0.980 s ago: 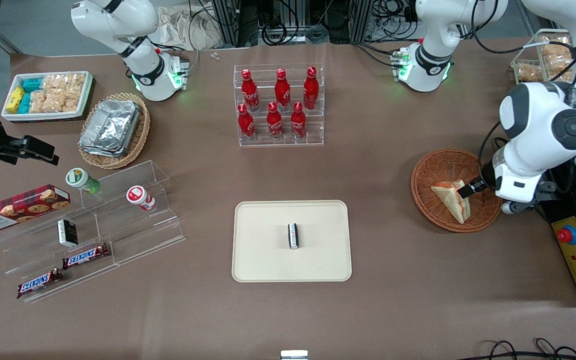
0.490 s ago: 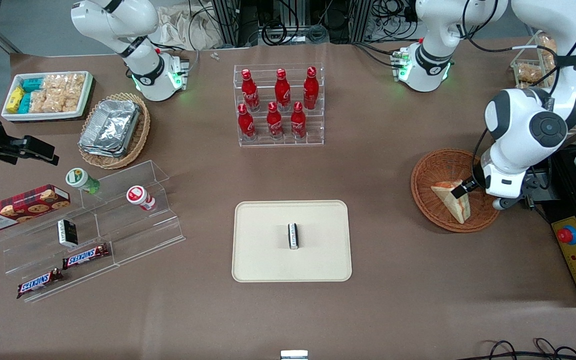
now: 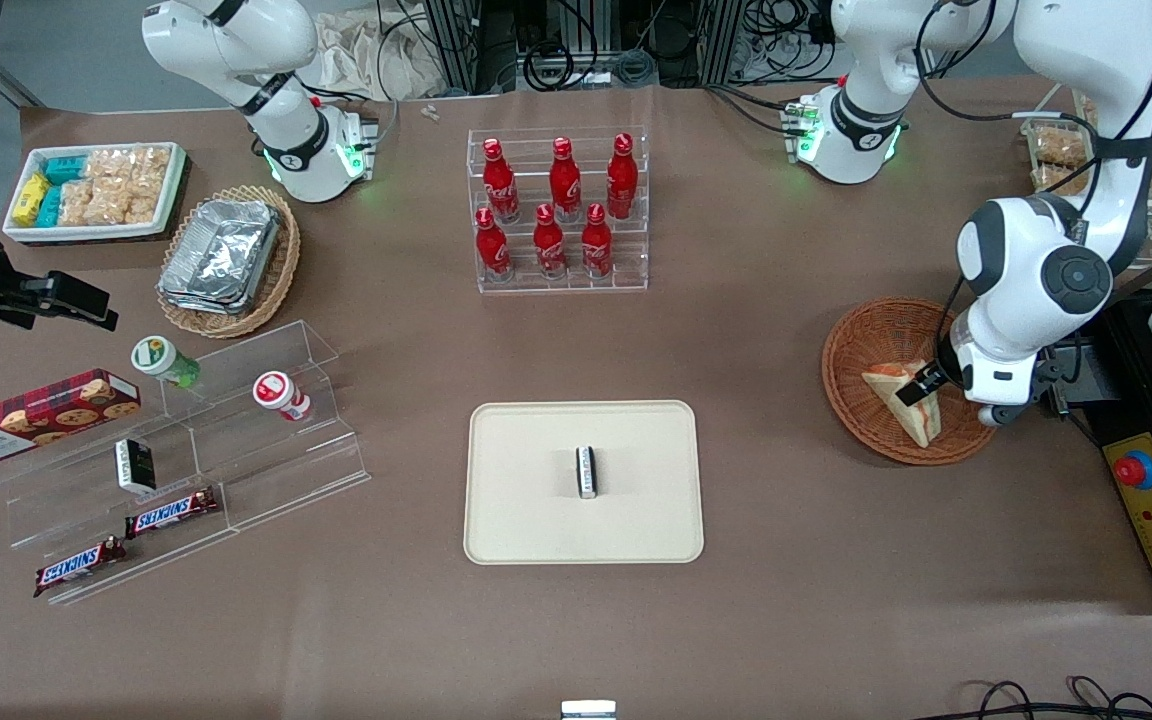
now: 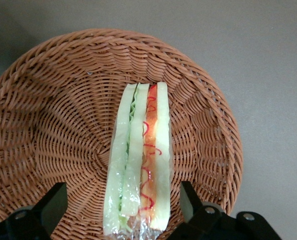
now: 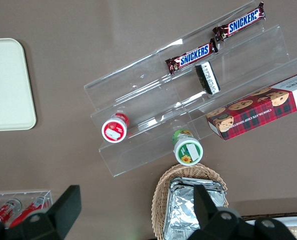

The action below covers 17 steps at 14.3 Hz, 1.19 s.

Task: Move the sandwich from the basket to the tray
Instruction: 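Close the left gripper on the sandwich's wrapped edge and lift it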

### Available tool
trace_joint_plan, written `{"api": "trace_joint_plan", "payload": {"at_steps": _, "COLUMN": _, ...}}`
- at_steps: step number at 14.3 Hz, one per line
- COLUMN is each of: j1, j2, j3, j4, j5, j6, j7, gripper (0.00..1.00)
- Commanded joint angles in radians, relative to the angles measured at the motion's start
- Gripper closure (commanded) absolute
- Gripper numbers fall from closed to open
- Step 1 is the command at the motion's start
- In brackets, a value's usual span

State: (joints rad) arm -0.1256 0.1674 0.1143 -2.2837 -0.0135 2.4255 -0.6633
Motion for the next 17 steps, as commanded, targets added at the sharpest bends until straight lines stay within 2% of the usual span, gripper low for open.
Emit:
{"api": "trace_joint_plan", "payload": {"at_steps": 1, "j1": -0.002, "j2": 0.003, "j3": -0.002, "j4": -0.023, "j5": -0.037, "j6": 0.043, "j7": -0.025, "gripper": 0.00}}
{"api": "trace_joint_plan", "payload": {"at_steps": 6, "j1": -0.002, "j2": 0.006, "j3": -0.004, "j4": -0.072, "j5": -0.039, "j6": 0.110, "j7": -0.025, "gripper": 0.02}}
{"api": "trace_joint_plan", "payload": {"at_steps": 7, "j1": -0.003, "j2": 0.007, "j3": -0.004, "j4": -0.074, "j5": -0.039, "j6": 0.112, "j7": -0.025, "gripper": 0.16}}
{"api": "trace_joint_plan", "payload": {"at_steps": 9, "j1": -0.009, "j2": 0.009, "j3": -0.004, "j4": -0.071, "j5": -0.037, "j6": 0.110, "j7": -0.018, "gripper": 0.77}}
{"api": "trace_joint_plan", "payload": {"at_steps": 10, "j1": -0.012, "j2": 0.011, "j3": -0.005, "j4": -0.069, "j5": -0.036, "j6": 0.109, "j7": -0.013, "gripper": 1.00}}
{"api": "trace_joint_plan", "payload": {"at_steps": 15, "j1": -0.014, "j2": -0.002, "j3": -0.008, "j4": -0.056, "j5": -0.022, "j6": 0.100, "j7": -0.004, "gripper": 1.00}}
{"api": "trace_joint_plan", "payload": {"at_steps": 17, "j1": -0.014, "j2": -0.051, "j3": -0.010, "j4": -0.051, "j5": -0.019, "j6": 0.051, "j7": 0.022, "gripper": 1.00}}
